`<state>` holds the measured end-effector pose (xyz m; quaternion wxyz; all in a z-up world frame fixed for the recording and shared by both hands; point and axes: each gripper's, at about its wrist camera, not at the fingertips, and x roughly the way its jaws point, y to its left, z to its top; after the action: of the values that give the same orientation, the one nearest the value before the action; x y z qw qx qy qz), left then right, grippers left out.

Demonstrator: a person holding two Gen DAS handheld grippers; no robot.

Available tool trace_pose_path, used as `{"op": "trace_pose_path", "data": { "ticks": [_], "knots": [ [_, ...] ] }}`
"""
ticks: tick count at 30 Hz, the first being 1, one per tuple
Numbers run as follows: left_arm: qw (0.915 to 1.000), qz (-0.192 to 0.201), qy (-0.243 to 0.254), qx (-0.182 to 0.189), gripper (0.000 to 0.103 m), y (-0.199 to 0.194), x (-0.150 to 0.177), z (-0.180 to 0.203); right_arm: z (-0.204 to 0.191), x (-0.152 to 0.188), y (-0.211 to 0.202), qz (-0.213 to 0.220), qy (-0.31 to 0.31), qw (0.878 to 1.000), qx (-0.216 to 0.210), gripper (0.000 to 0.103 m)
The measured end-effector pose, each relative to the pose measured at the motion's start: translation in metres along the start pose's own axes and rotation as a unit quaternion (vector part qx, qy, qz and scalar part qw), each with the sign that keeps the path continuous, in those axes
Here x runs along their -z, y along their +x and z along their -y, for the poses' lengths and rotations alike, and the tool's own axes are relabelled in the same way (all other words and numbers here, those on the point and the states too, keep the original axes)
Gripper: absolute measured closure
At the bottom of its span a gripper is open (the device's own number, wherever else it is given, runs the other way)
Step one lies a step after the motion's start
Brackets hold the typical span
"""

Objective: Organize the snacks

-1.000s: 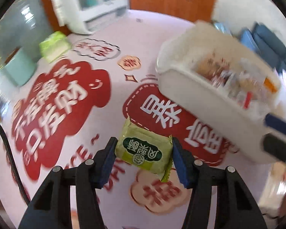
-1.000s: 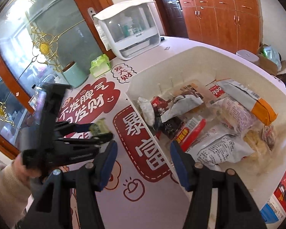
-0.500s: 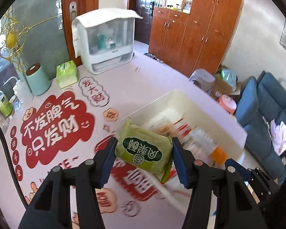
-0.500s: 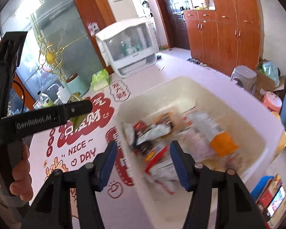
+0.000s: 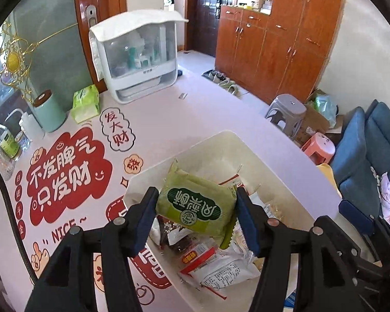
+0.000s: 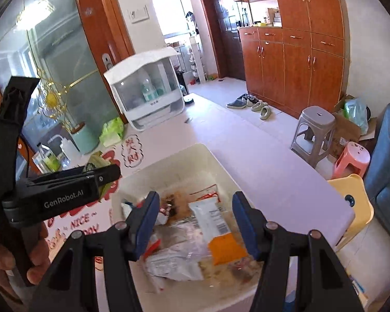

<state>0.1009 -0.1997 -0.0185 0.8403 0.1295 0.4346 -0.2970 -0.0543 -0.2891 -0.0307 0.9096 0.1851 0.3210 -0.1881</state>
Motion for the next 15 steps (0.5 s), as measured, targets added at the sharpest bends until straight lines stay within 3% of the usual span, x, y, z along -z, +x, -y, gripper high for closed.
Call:
{"op": "trace_pose_path", "data": {
  "ticks": [4,15],
  "knots": [
    [0.9998,-0.005,-0.013,-0.013,0.009,0.011,0.005,0.002,0.005,0.003,0.011,-0.017,-0.011,1.0,-0.003,0.043],
    [0.9975,-0.018,-0.053,-0.042,0.007,0.013,0.026,-0.017,0.008,0.011,0.028,-0.045,-0.028,0.999,-0.01,0.041]
  ]
}}
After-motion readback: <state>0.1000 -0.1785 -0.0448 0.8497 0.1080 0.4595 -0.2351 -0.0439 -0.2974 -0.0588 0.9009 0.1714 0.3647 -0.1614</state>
